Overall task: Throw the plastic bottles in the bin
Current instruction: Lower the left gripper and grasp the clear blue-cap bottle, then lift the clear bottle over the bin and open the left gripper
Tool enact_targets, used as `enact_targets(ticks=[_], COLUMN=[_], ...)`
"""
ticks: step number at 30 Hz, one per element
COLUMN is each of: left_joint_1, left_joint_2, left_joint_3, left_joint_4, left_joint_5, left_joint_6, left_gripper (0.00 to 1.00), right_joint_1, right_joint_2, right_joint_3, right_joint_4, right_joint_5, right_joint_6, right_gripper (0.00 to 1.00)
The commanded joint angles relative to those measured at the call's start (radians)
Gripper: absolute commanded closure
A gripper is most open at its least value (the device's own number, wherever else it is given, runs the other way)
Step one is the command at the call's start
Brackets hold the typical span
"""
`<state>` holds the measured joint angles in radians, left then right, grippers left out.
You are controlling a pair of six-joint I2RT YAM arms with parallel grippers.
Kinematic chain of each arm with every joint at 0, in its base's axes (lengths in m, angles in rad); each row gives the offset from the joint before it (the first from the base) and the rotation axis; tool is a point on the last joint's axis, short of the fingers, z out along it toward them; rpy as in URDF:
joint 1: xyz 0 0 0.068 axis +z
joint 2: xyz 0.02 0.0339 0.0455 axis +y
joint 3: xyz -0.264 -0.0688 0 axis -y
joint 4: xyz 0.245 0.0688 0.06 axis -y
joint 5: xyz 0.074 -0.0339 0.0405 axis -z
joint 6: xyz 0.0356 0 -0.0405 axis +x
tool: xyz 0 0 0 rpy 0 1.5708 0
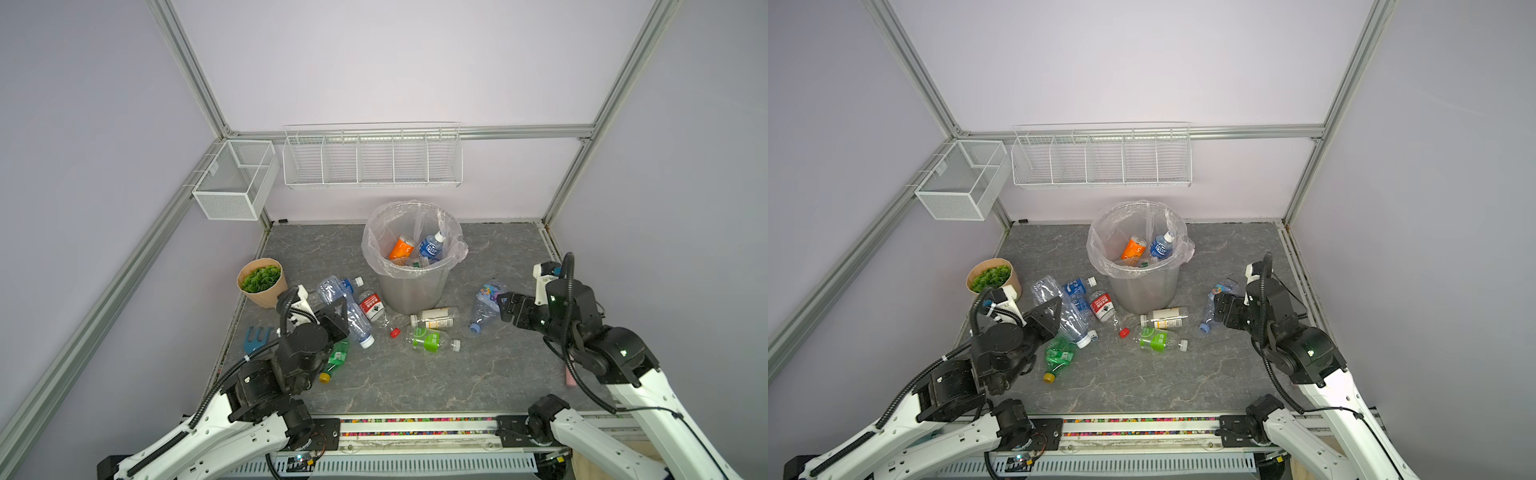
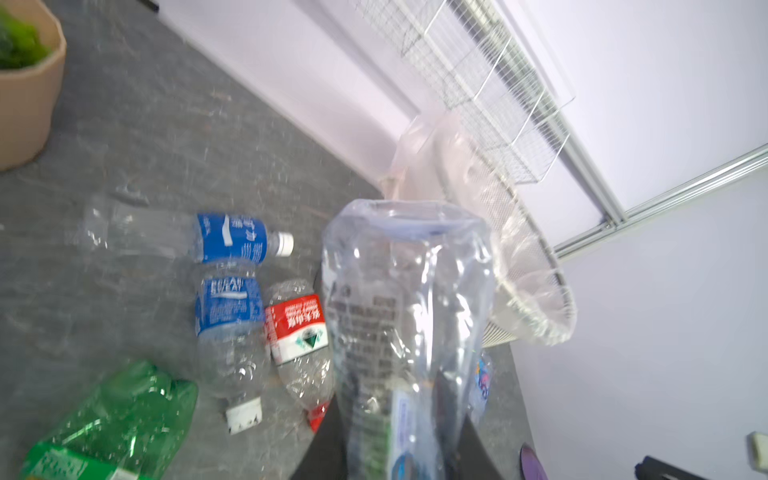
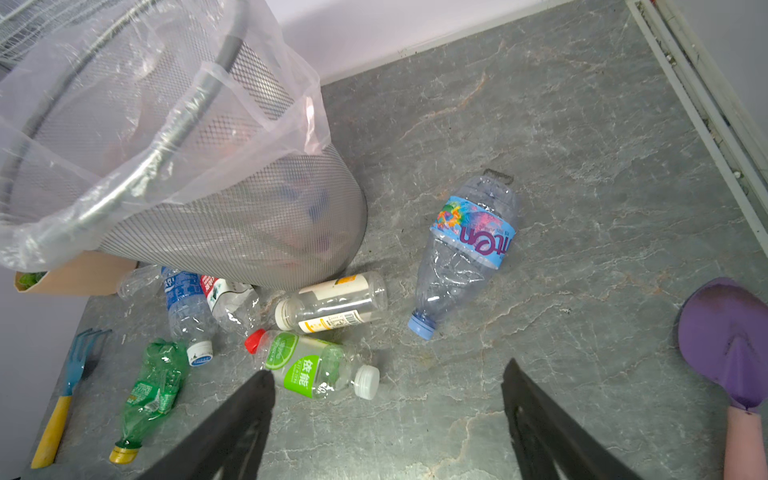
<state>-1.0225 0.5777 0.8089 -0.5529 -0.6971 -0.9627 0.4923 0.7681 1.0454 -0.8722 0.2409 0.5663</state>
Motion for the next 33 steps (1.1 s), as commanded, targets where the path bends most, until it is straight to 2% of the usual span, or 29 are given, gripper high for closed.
enact_targets(ticks=[1,6,13,26,33], left_joint_1=[-0.007,-0.007,-0.007,-0.007,-0.007], left_joint_2=[-0.015,0.015,0.093,0.22,0.286], left_joint_3=[0.044,0.13,0.234,0.352,0.41], left_joint_4=[0.111,0.221,0.352,0.482,0.529], left_joint_5=[-0.102,-0.118,-0.052,0.007,0.08], left_joint_6=[0.226,0.416,0.604,0.75,0.801], left_gripper=[1.0,1.0,1.0,1.0,1.0], right_joint_1=[-0.004,-0.003,-0.003,-0.002,-0.002], right_joint_2=[-0.026,-0.047,-0.077,-0.117,-0.15], right_joint_3=[-0.039,-0.11,-0.218,-0.337,-0.359], right_joint_4=[-0.004,0.009,0.024,0.031,0.027], right_joint_5=[-0.018,-0.059,-0.094,-0.132,-0.14], right_joint_6=[0.042,0.077,0.11,0.149,0.156], right_gripper=[0.12,0.12,0.12,0.12,0.12])
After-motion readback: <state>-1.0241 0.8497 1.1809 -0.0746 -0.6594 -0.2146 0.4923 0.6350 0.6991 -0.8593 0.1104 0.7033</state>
